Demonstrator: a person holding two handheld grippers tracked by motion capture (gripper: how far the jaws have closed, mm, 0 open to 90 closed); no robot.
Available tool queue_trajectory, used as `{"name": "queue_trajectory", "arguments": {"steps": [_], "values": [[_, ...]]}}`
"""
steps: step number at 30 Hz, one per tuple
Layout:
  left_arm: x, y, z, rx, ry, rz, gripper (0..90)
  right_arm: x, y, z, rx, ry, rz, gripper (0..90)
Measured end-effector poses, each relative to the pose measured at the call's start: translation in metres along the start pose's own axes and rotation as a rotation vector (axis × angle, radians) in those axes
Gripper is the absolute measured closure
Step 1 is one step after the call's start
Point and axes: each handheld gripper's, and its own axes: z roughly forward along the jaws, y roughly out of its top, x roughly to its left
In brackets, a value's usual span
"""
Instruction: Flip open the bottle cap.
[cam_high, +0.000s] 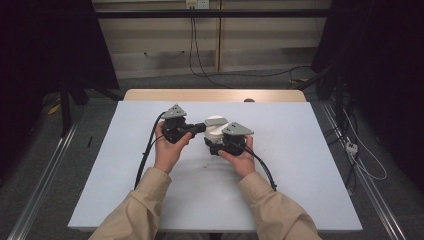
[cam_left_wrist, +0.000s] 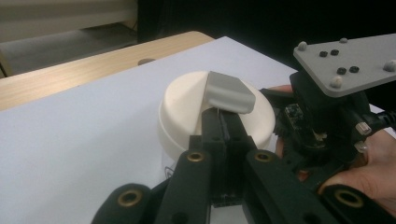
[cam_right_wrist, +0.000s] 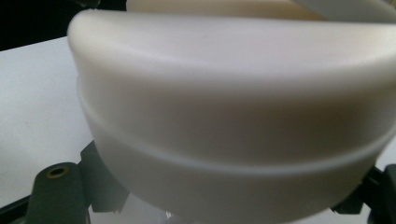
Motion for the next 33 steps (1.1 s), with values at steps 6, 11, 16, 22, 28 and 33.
{"name": "queue_trajectory", "arguments": {"steps": [6, 11, 16, 22, 28, 33], "values": [[0.0, 0.003, 0.001, -0.001, 0.001, 0.003, 90.0, 0.0, 0.0, 0.0, 0.001, 0.0, 0.001, 18.4], [-0.003, 0.008, 0.001, -0.009, -0.005, 0.006, 90.0, 0.0, 0.0, 0.0, 0.001, 0.001, 0.001, 18.4], [-0.004, 0.012, 0.003, -0.009, -0.008, 0.01, 90.0, 0.0, 0.0, 0.0, 0.001, 0.001, 0.001, 18.5], [-0.004, 0.015, 0.005, -0.004, -0.008, 0.012, 90.0, 0.0, 0.0, 0.0, 0.002, 0.002, 0.001, 18.5], [-0.005, 0.019, 0.007, -0.007, -0.014, 0.014, 90.0, 0.0, 0.0, 0.0, 0.002, 0.002, 0.001, 18.5], [-0.005, 0.023, 0.007, -0.016, -0.015, 0.014, 90.0, 0.0, 0.0, 0.0, 0.003, 0.002, 0.002, 18.4]]}}
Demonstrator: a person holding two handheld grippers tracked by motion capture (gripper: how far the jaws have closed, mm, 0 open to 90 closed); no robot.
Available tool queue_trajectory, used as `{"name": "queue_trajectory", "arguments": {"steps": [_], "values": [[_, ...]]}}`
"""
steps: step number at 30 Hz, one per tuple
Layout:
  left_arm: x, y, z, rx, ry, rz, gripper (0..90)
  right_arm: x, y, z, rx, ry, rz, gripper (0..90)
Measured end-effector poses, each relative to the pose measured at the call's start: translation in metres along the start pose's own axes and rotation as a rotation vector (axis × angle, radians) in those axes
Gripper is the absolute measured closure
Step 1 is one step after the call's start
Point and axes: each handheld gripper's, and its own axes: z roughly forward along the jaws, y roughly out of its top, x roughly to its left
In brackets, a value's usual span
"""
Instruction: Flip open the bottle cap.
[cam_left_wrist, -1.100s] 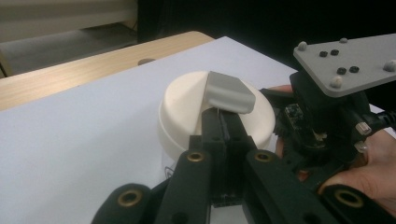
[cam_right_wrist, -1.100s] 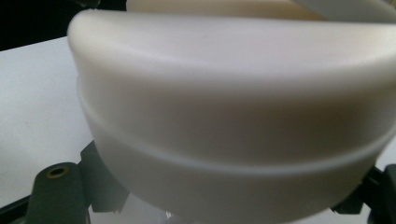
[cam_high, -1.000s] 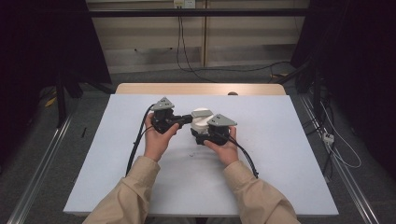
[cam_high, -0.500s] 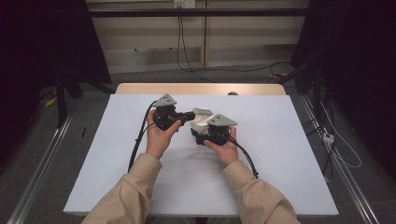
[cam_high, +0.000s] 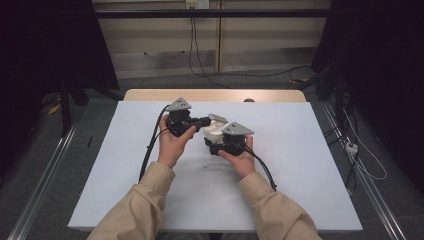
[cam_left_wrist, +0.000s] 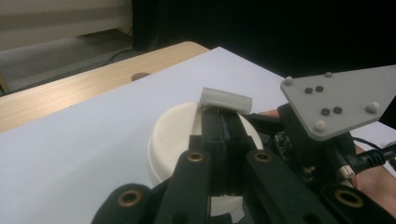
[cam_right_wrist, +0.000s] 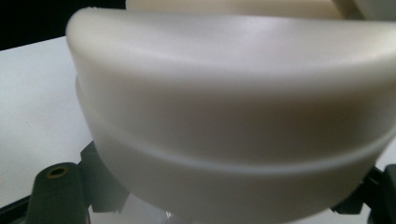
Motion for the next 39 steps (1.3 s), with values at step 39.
{"name": "queue_trajectory", "arguments": {"steps": [39], "values": [[-0.005, 0.02, 0.013, 0.001, -0.008, 0.023, 90.0, 0.0, 0.0, 0.0, 0.0, -0.001, 0.001, 18.4]]}}
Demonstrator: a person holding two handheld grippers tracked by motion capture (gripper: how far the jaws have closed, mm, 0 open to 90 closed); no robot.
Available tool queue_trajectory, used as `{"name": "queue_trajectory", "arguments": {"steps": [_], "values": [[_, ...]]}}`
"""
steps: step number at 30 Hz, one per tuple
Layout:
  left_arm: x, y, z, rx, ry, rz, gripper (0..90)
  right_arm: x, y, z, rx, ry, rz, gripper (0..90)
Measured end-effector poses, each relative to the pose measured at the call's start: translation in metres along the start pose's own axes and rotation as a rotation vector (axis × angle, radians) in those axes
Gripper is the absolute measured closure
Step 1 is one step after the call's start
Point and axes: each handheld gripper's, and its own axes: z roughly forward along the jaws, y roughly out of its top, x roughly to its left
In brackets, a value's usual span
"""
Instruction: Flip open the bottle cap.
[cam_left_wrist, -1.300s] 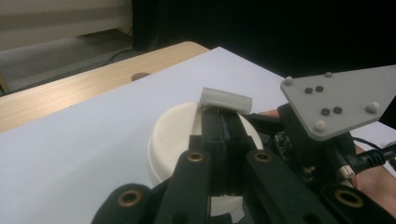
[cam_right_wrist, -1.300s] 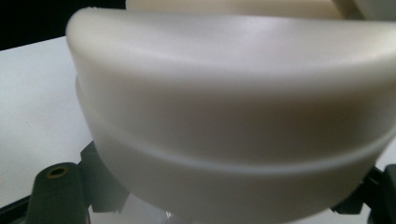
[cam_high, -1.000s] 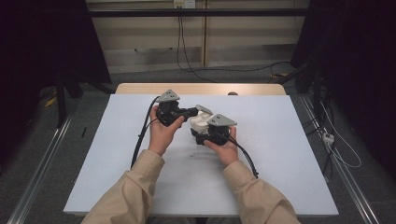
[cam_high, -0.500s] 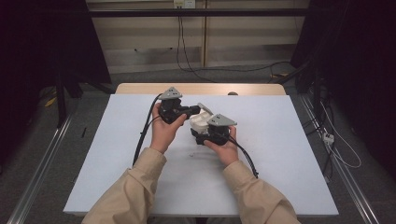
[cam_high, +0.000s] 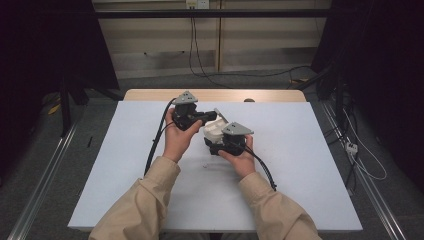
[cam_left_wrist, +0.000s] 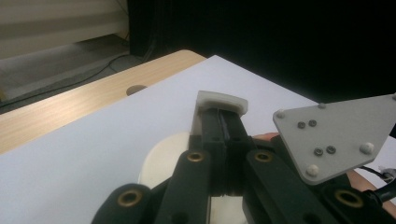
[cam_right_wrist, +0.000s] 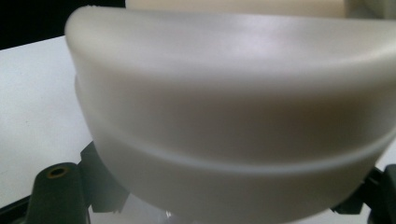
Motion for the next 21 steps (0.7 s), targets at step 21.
{"name": "queue_trajectory", "arguments": {"steps": [21], "values": [[-0.0018, 0.0069, 0.0078, -0.003, -0.009, 0.004, 90.0, 0.0001, 0.0, 0.0, 0.002, -0.001, 0.0, 18.4]]}}
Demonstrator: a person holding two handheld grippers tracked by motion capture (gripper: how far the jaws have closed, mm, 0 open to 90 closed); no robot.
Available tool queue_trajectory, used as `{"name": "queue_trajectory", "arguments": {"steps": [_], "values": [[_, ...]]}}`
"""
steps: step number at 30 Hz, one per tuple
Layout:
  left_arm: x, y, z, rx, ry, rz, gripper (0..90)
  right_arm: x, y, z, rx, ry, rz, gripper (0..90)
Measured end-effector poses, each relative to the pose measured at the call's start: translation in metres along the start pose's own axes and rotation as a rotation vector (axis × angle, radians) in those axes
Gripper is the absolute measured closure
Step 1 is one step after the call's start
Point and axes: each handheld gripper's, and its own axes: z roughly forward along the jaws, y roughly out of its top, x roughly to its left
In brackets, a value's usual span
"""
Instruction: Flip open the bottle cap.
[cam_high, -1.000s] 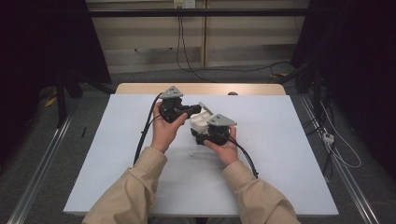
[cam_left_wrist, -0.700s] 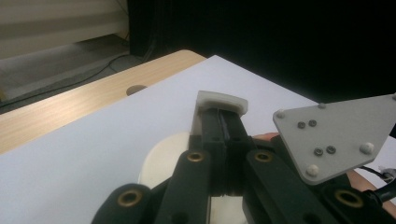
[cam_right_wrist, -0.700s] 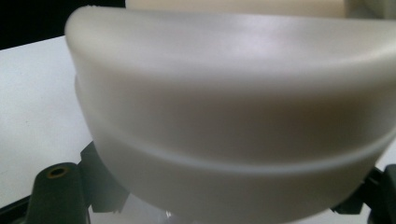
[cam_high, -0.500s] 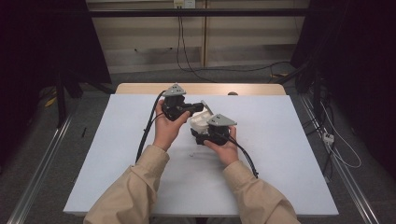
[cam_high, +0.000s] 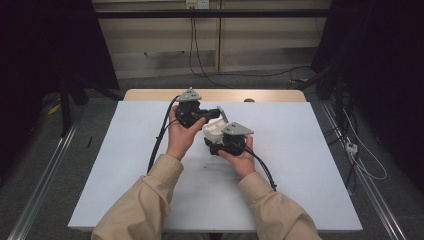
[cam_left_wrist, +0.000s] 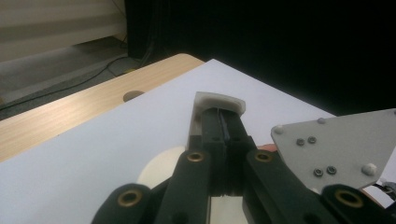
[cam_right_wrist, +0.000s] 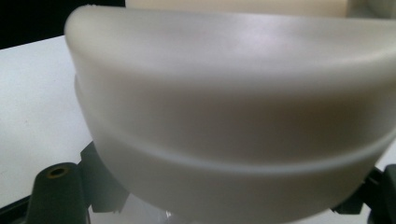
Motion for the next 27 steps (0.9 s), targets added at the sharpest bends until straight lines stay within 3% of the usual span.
{"name": "queue_trajectory", "arguments": {"steps": [27], "values": [[0.0, 0.007, 0.012, 0.01, -0.014, 0.003, 90.0, 0.0, 0.0, 0.0, 0.001, 0.0, 0.0, 18.4]]}}
